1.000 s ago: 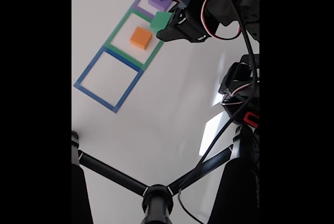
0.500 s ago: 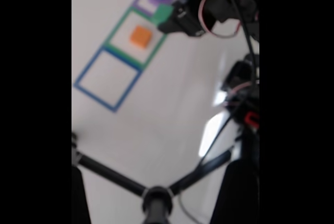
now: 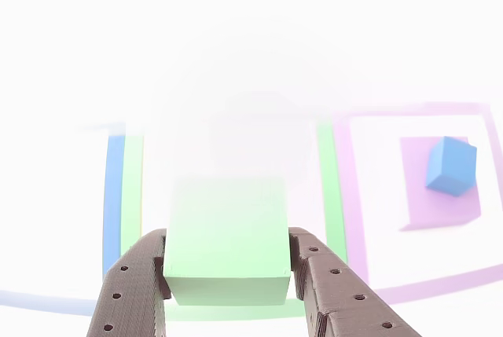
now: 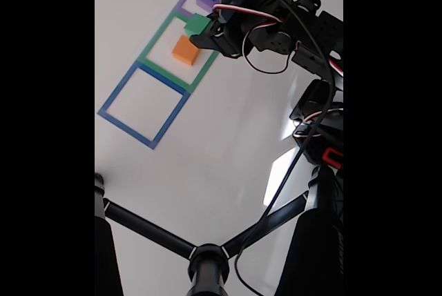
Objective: Tower of hanoi
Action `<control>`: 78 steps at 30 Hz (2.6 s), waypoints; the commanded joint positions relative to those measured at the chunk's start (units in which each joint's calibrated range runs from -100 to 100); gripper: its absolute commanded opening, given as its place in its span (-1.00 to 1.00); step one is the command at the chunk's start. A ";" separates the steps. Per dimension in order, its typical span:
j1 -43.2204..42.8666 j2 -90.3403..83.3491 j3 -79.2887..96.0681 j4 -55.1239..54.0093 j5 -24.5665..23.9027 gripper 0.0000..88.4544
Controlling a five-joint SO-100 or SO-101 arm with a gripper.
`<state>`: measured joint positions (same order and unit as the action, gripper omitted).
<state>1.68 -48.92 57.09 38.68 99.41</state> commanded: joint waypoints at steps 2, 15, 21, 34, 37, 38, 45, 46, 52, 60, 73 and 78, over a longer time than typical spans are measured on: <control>1.20 -0.05 9.00 -16.17 0.59 -0.81; -1.58 20.62 23.36 -57.87 0.59 -0.81; -2.25 27.81 23.45 -66.13 0.59 -0.81; -2.06 34.51 23.45 -72.37 0.59 -0.81; -2.06 34.67 24.09 -72.93 0.59 -0.81; -2.06 34.67 24.27 -73.02 0.59 -0.81; -1.58 36.93 24.82 -75.20 0.59 -0.81; -1.49 37.50 24.63 -75.61 0.59 -0.81; -1.01 40.16 23.36 -77.23 0.59 -0.81; -0.72 40.65 22.91 -77.23 0.59 -0.81; -0.91 42.34 20.45 -77.15 0.59 -0.81; -0.53 42.91 20.45 -77.15 0.59 -0.79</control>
<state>1.02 -5.87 79.46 -37.24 99.41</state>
